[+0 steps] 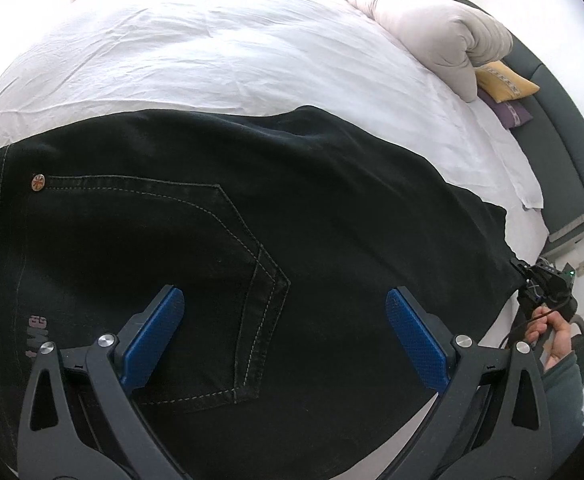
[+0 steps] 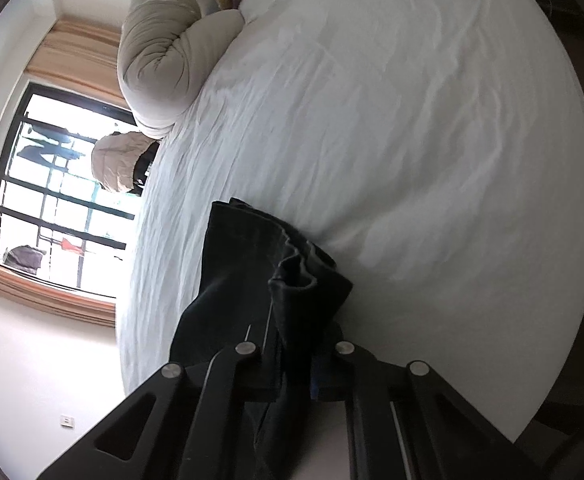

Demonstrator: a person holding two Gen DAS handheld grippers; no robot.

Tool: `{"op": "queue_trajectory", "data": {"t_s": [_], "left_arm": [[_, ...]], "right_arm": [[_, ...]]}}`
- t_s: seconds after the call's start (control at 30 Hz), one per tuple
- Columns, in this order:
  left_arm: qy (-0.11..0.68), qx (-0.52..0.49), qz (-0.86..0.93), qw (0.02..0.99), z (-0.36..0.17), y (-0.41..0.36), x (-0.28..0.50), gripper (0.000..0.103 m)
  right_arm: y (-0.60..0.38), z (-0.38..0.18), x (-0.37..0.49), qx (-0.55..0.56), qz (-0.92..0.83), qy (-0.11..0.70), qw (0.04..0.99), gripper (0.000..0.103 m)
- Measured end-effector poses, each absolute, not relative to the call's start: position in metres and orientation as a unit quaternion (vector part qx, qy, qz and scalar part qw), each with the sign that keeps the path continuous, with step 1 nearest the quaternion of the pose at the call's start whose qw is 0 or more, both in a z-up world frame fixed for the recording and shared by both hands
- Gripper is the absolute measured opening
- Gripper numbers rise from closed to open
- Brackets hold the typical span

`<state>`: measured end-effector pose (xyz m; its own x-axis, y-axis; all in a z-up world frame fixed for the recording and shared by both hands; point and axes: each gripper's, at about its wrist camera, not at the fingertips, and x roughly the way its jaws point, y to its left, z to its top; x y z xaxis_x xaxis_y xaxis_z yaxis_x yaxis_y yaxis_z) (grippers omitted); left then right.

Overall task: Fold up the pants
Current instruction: 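Grasp the jeans leg edge with the left gripper and lift it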

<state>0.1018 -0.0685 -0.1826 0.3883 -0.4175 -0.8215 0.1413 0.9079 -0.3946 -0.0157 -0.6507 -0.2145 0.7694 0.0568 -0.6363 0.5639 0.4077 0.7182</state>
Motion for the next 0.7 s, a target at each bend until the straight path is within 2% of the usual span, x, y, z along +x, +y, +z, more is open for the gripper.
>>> {"op": "queue_trajectory", "data": {"t_s": [0.2, 0.37, 0.53, 0.63, 0.7], "left_arm": [[0.528, -0.14, -0.168, 0.821, -0.183, -0.07, 0.106, 0.103], [0.528, -0.142, -0.173, 0.819, -0.182, -0.078, 0.109, 0.103], [0.53, -0.174, -0.184, 0.809, -0.184, -0.079, 0.114, 0.103], [0.537, -0.204, -0.193, 0.796, -0.185, -0.077, 0.118, 0.103], [0.54, -0.22, -0.204, 0.786, -0.185, -0.076, 0.121, 0.103]], "right_arm": [[-0.654, -0.222, -0.018, 0.517, -0.169, 0.306, 0.781, 0.01], [-0.635, -0.194, -0.013, 0.463, -0.176, 0.306, 0.813, 0.008], [-0.498, -0.127, 0.021, 0.214, -0.039, 0.346, 0.913, 0.008], [-0.398, -0.133, 0.024, 0.101, 0.086, 0.382, 0.915, 0.008], [-0.364, -0.146, 0.024, 0.044, 0.1, 0.399, 0.91, 0.008]]}}
